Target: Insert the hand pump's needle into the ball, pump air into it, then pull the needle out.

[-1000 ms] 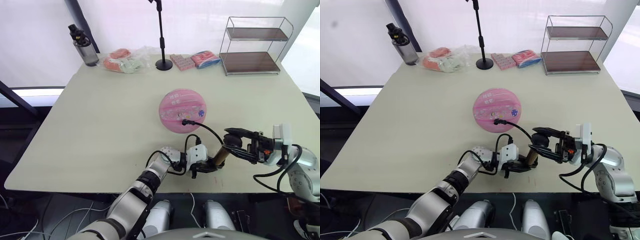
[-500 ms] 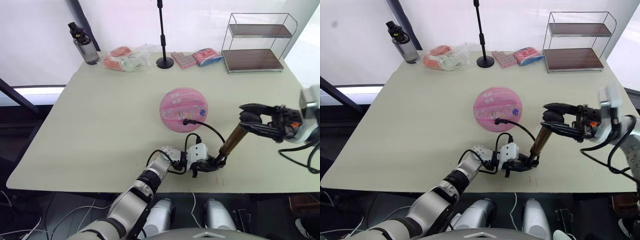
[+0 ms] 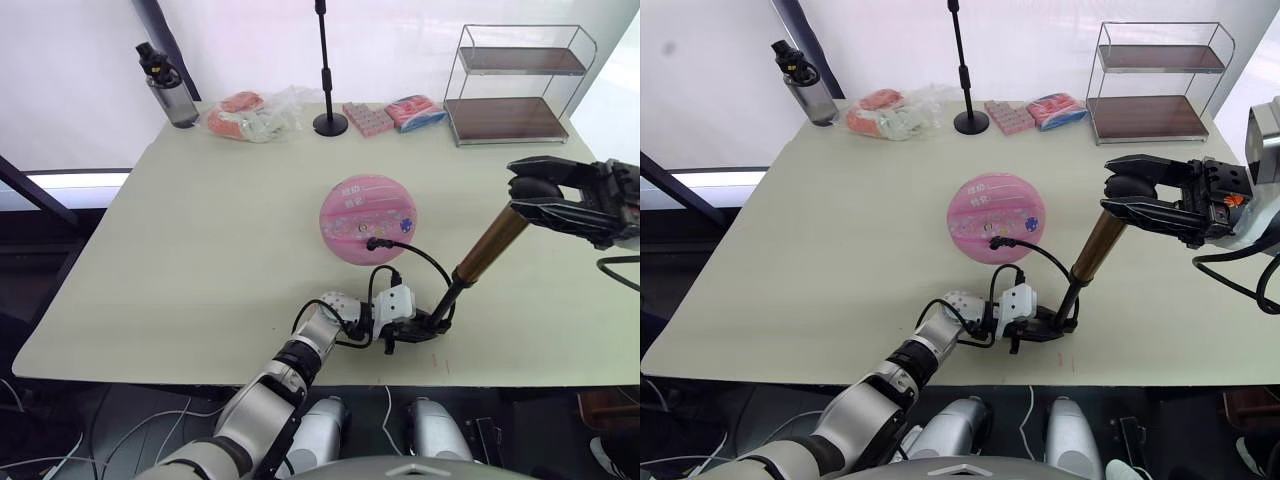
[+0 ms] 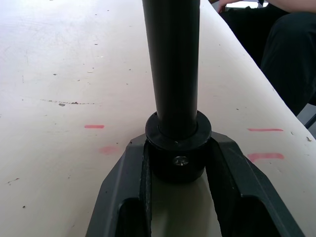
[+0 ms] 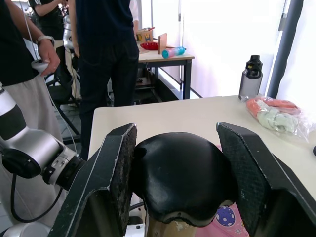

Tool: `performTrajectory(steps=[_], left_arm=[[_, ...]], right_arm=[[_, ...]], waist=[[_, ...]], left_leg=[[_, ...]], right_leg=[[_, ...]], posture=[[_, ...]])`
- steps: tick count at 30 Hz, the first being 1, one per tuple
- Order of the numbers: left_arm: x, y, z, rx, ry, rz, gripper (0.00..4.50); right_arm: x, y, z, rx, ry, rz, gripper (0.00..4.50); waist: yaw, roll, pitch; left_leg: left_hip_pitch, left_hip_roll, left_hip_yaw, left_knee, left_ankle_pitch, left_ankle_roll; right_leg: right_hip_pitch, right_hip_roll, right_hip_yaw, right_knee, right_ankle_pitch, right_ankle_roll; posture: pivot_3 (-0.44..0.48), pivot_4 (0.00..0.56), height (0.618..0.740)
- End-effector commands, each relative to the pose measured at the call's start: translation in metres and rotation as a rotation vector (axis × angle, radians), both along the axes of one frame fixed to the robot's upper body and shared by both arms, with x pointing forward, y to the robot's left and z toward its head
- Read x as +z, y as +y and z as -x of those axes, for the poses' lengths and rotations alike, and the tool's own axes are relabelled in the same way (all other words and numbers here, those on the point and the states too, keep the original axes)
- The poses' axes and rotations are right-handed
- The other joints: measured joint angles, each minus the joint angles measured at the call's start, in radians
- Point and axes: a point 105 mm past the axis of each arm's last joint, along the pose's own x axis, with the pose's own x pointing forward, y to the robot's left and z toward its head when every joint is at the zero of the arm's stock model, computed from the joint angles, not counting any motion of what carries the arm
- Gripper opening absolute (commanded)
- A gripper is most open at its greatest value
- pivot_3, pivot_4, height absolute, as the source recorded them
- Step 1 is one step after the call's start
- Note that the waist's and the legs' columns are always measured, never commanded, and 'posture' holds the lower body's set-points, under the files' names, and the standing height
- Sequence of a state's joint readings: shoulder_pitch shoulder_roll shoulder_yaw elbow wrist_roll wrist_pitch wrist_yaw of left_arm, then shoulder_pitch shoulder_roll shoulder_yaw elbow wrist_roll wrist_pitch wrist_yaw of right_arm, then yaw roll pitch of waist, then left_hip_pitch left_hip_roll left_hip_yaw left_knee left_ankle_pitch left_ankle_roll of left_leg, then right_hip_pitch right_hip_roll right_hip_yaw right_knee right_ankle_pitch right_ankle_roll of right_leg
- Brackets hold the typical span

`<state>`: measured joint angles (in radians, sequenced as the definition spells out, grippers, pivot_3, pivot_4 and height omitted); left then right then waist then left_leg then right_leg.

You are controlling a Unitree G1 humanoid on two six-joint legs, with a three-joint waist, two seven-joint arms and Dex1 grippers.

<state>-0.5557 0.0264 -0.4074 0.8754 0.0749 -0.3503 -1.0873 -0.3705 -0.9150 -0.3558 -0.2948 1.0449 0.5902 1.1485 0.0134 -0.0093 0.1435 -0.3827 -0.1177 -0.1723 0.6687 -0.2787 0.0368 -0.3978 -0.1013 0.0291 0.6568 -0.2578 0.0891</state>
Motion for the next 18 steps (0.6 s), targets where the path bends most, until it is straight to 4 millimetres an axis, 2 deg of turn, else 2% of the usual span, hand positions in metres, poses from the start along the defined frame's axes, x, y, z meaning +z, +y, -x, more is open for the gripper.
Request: performTrajectory(steps=[1, 5, 9, 12, 18], left_arm=[[-0.031, 0.016, 0.014, 0.006, 0.086, -0.099, 1.09], [-0.031, 0.017, 0.014, 0.008, 0.085, -0.099, 1.09], [-0.031, 0.017, 0.014, 0.007, 0.084, -0.1, 1.09], [-0.031, 0.017, 0.014, 0.008, 0.083, -0.1, 1.09], [-0.031, 0.016, 0.013, 0.019, 0.085, -0.097, 1.09]], right_arm=[[-0.013, 0.002, 0.001, -0.029, -0.04, 0.039, 2.1], [-0.052, 0.01, 0.001, -0.028, 0.024, 0.088, 2.1], [-0.079, 0.015, -0.001, -0.037, 0.062, 0.082, 2.1], [-0.11, 0.018, -0.007, -0.085, 0.079, 0.086, 2.1], [-0.15, 0.025, -0.004, -0.096, 0.136, 0.067, 2.1]], waist=[[0.0, 0.0, 0.0], [-0.003, -0.002, -0.003], [-0.004, -0.004, -0.006], [-0.005, -0.005, -0.009], [-0.005, -0.005, -0.01]], left_leg=[[0.0, 0.0, 0.0, 0.0, 0.0, 0.0], [0.003, 0.0, 0.0, 0.0, 0.0, 0.0], [0.004, 0.002, 0.0, 0.0, 0.0, 0.0], [0.005, 0.002, 0.0, 0.0, 0.0, 0.0], [0.006, 0.002, 0.0, 0.0, 0.0, 0.0]], right_leg=[[0.0, 0.0, 0.0, 0.0, 0.0, 0.0], [0.002, 0.001, 0.0, 0.001, 0.0, 0.0], [0.003, 0.005, 0.0, 0.001, 0.0, 0.0], [0.003, 0.006, 0.0, 0.001, 0.0, 0.0], [0.003, 0.007, 0.0, 0.001, 0.0, 0.0]], posture=[[0.0, 0.15, 0.736], [0.0, 0.15, 0.736], [0.0, 0.15, 0.736], [0.0, 0.15, 0.736], [0.0, 0.15, 0.736]])
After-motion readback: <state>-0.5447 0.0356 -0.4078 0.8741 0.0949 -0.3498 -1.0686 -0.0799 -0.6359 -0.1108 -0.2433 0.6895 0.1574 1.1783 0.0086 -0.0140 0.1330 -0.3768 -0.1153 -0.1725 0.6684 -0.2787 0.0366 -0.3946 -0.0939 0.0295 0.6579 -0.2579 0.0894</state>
